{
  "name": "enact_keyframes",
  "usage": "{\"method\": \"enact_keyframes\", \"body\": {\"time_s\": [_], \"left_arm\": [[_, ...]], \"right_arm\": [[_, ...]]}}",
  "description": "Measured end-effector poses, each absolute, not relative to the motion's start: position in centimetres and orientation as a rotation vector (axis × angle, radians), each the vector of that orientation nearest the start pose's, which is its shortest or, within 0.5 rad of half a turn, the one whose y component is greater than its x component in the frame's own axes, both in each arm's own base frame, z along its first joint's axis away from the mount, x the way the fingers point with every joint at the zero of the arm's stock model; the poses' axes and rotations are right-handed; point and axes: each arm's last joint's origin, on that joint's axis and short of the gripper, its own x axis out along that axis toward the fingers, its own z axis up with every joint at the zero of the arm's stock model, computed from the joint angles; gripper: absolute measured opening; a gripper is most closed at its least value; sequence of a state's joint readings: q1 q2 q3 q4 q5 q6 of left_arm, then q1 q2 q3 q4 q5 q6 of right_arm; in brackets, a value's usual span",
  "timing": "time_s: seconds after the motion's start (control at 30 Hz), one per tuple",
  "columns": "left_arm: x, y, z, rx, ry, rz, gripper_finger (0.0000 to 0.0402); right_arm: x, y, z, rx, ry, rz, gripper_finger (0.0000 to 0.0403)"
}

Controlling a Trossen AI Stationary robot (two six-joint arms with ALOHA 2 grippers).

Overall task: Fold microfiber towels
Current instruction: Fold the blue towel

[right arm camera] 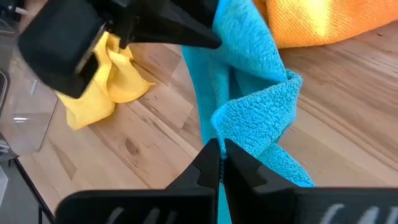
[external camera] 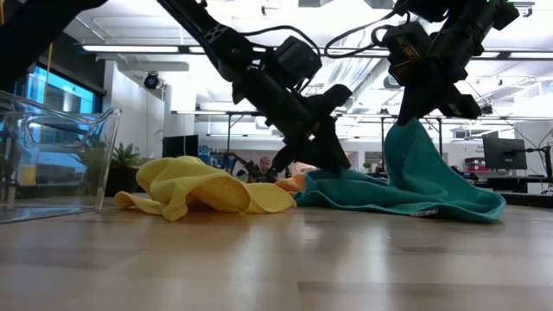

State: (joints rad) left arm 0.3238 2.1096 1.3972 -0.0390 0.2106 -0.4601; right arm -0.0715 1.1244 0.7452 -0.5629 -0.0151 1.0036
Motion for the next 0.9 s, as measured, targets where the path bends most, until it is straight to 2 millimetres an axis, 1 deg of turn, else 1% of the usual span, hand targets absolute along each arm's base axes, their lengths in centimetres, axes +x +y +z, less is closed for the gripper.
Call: {"method": "enact_keyframes", "body": {"time_s": [0.07,0.1,0.17,0.43,0.63,0.77,0.9], "left_arm": [[42.9,13.8,15.1,-0.653,0.69,0.234,0.0019],[42.9,13.8,15.1,-0.657,0.691,0.225,0.001],[42.9,13.8,15.1,-0.657,0.693,0.223,0.0012],[42.9,13.8,15.1,-0.643,0.69,0.229,0.0067],[42.9,13.7,15.0,-0.605,0.694,0.227,0.0134],[43.2,12.9,15.0,-0.552,0.703,0.204,0.0177],[43.5,11.8,15.0,-0.494,0.706,0.215,0.0199]], "right_arm": [[21.2,-1.5,22.8,0.966,0.836,-0.521,0.0],[21.2,-1.5,22.8,0.967,0.836,-0.521,0.0],[21.2,-1.5,22.8,0.964,0.836,-0.52,0.0],[21.2,-1.5,22.8,0.967,0.836,-0.521,0.0],[21.2,-1.5,22.8,0.968,0.835,-0.522,0.0],[21.2,-1.5,22.8,0.967,0.835,-0.521,0.0],[21.2,-1.5,22.8,0.961,0.83,-0.531,0.0]]}}
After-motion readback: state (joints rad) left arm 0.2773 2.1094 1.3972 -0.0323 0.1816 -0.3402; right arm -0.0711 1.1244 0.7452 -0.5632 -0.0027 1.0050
